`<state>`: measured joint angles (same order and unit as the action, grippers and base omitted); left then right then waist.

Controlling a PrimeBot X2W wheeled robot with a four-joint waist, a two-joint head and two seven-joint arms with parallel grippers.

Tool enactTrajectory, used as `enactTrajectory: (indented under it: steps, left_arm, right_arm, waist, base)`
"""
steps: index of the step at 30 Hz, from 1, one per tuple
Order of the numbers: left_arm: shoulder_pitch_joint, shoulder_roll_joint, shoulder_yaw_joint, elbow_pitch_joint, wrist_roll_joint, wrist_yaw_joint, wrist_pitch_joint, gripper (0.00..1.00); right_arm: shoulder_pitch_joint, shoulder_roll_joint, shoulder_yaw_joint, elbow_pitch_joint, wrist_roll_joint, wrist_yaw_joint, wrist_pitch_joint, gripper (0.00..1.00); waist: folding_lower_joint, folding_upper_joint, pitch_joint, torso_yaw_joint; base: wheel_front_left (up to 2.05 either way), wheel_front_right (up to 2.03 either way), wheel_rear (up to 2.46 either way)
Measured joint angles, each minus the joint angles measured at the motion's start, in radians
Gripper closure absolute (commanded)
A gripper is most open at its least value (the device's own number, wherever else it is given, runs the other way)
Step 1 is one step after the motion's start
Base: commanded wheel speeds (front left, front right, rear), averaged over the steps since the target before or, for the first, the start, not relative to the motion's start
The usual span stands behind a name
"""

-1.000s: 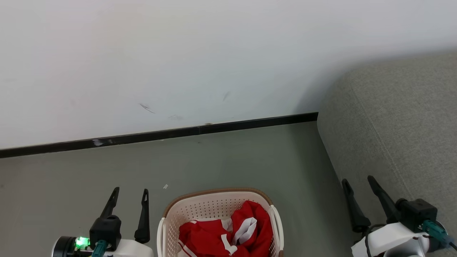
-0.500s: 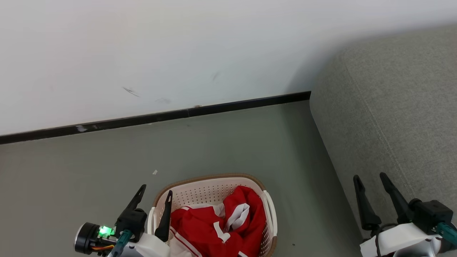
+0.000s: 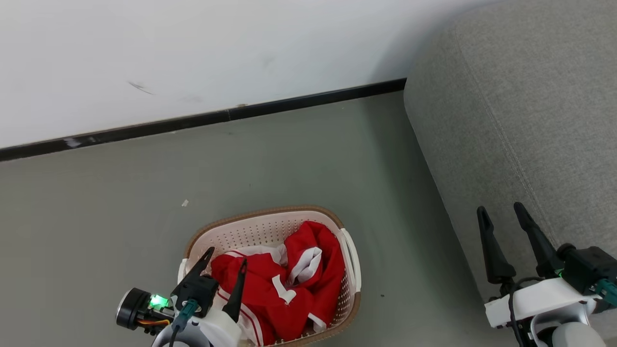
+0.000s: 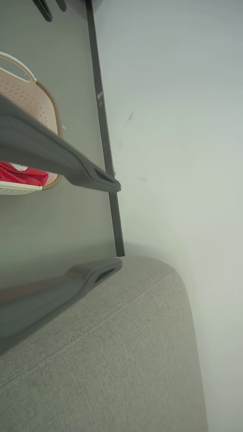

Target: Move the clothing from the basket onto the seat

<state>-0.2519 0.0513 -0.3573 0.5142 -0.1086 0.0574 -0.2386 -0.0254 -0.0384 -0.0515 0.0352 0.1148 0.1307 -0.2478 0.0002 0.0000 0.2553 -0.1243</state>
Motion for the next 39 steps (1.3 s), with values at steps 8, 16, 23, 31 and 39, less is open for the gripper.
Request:
enactTrajectory:
  steps: [8,16,23,31,39]
  left_arm:
    - [-0.061,-0.003,-0.035,0.074,0.036,-0.008,0.001,0.00]
    - [-0.105,-0.005,-0.060,0.152,0.057,-0.009,0.006,0.00]
    - [-0.151,-0.007,-0.064,0.187,0.058,-0.009,0.005,0.00]
    - [-0.183,-0.007,-0.105,0.235,0.090,-0.018,0.005,0.00]
    - [-0.234,-0.008,-0.123,0.291,0.104,-0.026,0.008,0.00]
  right_arm:
    - [-0.052,0.000,-0.001,-0.020,0.011,0.000,0.000,0.00]
    - [-0.124,0.000,-0.004,-0.028,0.019,0.000,0.000,0.00]
    - [-0.182,0.000,-0.012,-0.038,0.018,0.000,-0.003,0.00]
    - [-0.239,-0.001,-0.011,-0.053,0.018,0.000,-0.003,0.00]
    - [-0.272,-0.001,-0.004,-0.054,0.021,0.000,-0.004,0.00]
  waist:
    - [0.0000,0.0000,0.082,-0.034]
    - [0.0000,0.0000,0.169,-0.070]
    - [0.0000,0.0000,0.231,-0.093]
    - [0.0000,0.0000,0.290,-0.110]
    - [0.0000,0.0000,0.351,-0.126]
  base:
    - [0.00,0.00,0.00]
    - [0.00,0.00,0.00]
    - [0.00,0.00,0.00]
    - [0.00,0.00,0.00]
    - [0.00,0.00,0.00]
